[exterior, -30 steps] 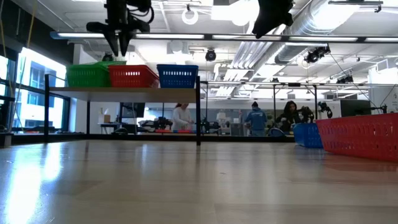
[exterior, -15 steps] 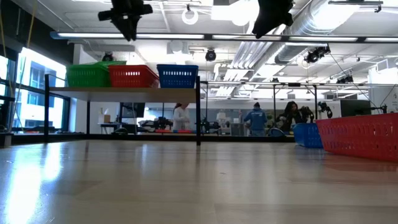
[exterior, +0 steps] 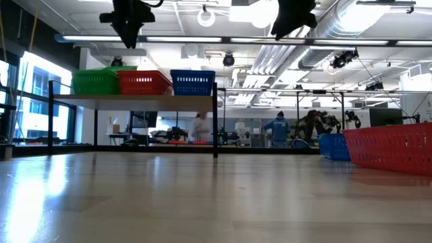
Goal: Stack baskets on shelf by color
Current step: Stack the green basket on top of the red baskets on the shelf
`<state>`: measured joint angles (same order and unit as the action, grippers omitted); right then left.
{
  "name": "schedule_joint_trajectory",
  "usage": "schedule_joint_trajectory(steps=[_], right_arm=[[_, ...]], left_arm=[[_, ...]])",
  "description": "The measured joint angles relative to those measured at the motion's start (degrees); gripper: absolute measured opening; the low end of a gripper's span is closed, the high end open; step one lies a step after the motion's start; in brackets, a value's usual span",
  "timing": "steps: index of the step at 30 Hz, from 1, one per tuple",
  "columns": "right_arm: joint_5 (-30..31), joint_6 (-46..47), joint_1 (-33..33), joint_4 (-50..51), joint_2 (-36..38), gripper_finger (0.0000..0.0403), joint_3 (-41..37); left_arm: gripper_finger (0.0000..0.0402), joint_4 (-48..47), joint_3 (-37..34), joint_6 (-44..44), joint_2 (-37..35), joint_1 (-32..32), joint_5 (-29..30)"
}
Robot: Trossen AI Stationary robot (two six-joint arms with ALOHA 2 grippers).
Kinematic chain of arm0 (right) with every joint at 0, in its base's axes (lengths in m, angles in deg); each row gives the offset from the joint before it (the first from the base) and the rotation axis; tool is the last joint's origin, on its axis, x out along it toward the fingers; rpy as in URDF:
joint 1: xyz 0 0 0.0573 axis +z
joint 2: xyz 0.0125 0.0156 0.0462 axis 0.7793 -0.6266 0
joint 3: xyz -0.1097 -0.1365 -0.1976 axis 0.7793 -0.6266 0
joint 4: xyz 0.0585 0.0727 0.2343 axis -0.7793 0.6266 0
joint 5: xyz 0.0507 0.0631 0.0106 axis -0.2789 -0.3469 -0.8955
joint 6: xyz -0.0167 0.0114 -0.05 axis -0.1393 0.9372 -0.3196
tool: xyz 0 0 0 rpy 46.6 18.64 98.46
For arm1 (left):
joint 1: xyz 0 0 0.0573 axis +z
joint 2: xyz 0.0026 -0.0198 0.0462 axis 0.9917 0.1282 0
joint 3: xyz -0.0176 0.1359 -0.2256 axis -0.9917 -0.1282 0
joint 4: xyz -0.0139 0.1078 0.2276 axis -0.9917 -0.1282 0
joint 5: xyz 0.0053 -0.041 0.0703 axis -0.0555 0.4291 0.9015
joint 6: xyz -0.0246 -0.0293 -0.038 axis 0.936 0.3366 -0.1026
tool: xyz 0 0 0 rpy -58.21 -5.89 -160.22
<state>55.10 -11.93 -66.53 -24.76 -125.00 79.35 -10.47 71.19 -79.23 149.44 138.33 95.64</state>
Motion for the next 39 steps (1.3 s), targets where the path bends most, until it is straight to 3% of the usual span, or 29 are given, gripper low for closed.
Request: schedule_joint_trajectory(steps=[5,8,14,23,34,39], right_arm=[[-0.02,-0.07,-0.03,-7.86,0.01,0.0110,0.00],[-0.03,-0.02,-0.04,-12.63,0.02,0.0110,0.00],[-0.37,-0.34,-0.04,-16.38,0.00,0.0110,0.00],[-0.33,-0.20,-0.04,-16.17,0.01,0.0110,0.00],[-0.28,0.47,-0.04,-16.17,0.00,0.0110,0.00],[-0.28,1.44,-0.04,-16.17,0.00,0.0110,0.00]], left_arm=[[0.0092,-1.16,-0.04,-1.41,-0.77,-3.71,-6.75],[0.0091,-1.63,-0.04,0.21,-0.71,-6.08,-3.45],[0.0090,-1.76,-0.04,-4.50,-0.23,-5.96,6.99],[0.0090,-3.03,-0.09,-9.26,2.86,-1.68,8.47],[0.0090,-2.84,-0.09,-14.72,3.32,-1.40,10.56],[0.0090,-2.68,-0.09,-15.34,4.60,-0.85,8.74]])
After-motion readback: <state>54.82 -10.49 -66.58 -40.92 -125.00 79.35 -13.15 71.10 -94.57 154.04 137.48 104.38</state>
